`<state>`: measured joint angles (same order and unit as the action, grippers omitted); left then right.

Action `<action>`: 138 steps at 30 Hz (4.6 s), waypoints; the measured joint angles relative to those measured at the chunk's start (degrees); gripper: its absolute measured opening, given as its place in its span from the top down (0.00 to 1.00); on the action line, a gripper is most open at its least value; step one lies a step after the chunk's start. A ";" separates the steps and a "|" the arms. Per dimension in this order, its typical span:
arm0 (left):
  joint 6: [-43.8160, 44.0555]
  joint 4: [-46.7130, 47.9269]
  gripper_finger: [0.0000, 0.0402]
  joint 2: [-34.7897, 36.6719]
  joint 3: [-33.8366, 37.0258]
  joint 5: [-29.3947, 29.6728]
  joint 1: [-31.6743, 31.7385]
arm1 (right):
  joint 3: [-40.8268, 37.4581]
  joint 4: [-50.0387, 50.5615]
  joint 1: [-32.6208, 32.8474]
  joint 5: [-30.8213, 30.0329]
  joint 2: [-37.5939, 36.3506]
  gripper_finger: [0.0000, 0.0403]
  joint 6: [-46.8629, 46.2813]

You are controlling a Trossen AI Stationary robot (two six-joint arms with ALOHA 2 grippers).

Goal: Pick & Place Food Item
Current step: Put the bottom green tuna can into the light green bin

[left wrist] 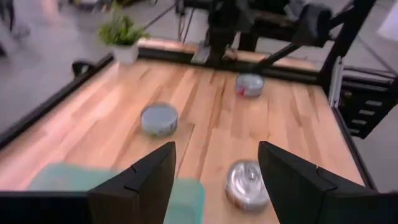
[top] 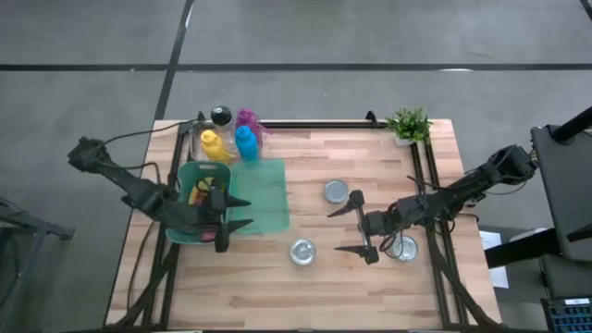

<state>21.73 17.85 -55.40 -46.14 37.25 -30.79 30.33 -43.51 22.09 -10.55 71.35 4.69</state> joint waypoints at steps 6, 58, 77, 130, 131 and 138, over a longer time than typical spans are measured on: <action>-10.18 -16.76 0.42 -1.98 5.26 -9.46 9.97 | 0.00 0.00 0.00 0.00 0.00 0.01 0.00; -27.92 -38.16 0.99 51.66 43.64 -38.42 30.65 | 0.00 0.00 0.01 0.00 0.00 0.01 0.00; -27.72 -27.53 0.99 55.41 45.91 -38.79 30.52 | 0.00 0.02 0.02 0.00 0.00 0.01 0.00; -19.92 -19.13 0.99 55.17 46.00 -38.77 30.52 | 0.00 -0.10 -0.02 -3.10 -0.35 0.01 0.50; -19.92 -19.14 0.99 55.17 46.00 -38.77 30.52 | 0.00 -0.18 -0.02 -3.10 -0.35 0.01 0.11; -19.92 -19.22 0.99 55.17 46.00 -38.77 30.52 | 0.85 -0.68 0.02 -3.08 -0.03 0.01 -0.12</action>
<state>1.80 -1.37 -0.23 -0.14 -1.52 -0.27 31.17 -44.18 22.11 -13.63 71.32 4.57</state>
